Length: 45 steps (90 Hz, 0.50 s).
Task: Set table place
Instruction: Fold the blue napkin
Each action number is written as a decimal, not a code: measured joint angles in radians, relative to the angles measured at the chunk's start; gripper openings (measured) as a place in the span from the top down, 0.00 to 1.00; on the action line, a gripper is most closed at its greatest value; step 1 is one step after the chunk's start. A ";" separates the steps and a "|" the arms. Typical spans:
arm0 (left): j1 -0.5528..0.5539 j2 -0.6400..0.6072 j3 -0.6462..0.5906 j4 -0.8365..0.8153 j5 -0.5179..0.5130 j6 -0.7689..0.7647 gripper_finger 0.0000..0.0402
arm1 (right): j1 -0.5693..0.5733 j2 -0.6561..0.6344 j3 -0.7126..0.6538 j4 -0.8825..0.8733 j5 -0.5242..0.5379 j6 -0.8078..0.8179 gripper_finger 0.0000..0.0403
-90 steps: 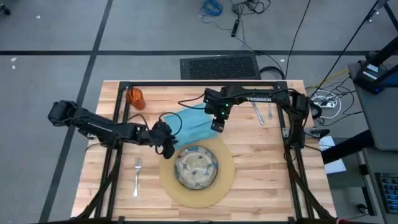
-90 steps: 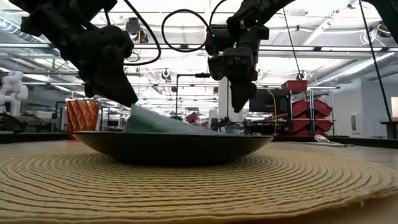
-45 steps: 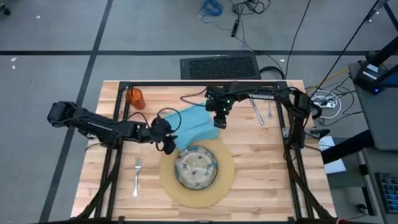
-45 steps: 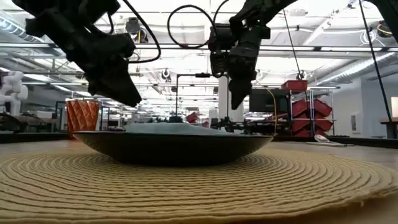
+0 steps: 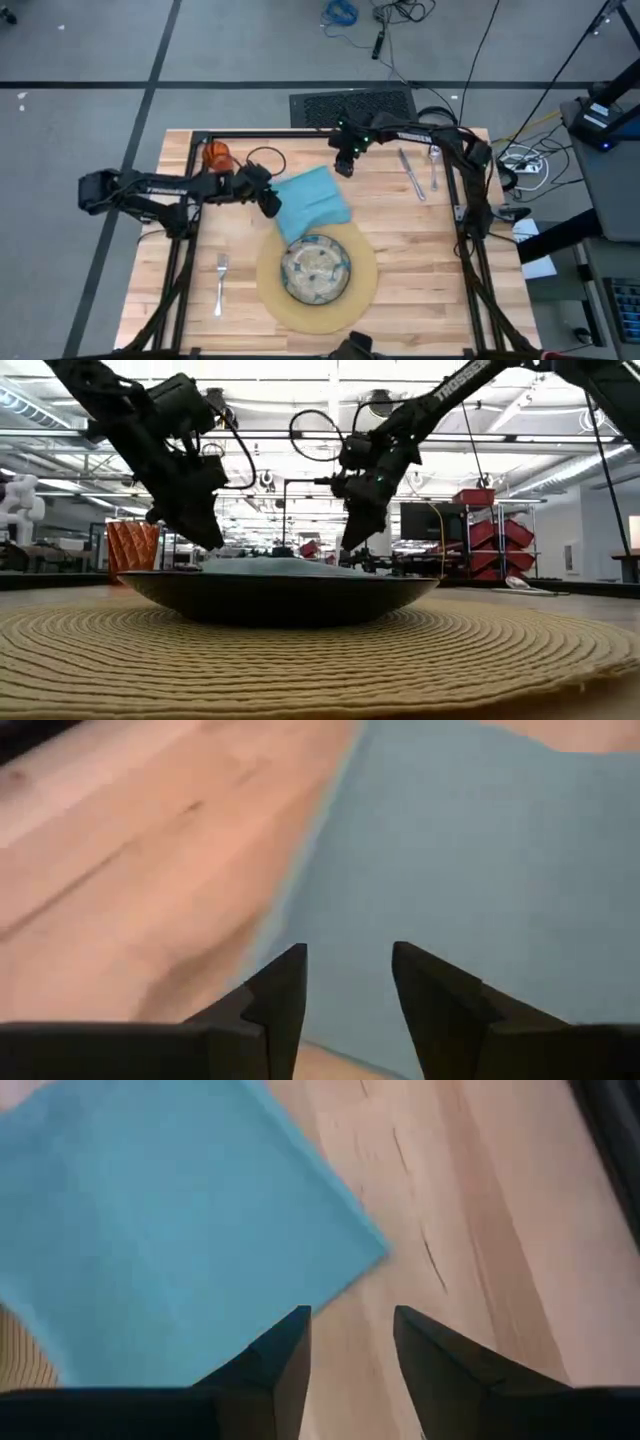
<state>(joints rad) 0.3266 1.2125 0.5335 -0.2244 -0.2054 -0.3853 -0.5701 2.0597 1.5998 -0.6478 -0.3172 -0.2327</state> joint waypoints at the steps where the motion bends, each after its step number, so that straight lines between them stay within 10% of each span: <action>1: 0.004 0.000 0.000 -0.005 0.001 0.001 0.66 | 0.000 0.010 0.012 -0.010 0.000 -0.001 0.67; 45: 0.123 0.167 0.000 0.012 0.057 0.138 0.66 | -0.010 0.246 0.457 -0.367 0.021 -0.156 0.67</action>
<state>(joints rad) 0.4495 1.3796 0.5339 -0.2122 -0.1486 -0.2473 -0.5803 2.3058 2.0567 -1.0148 -0.2962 -0.3885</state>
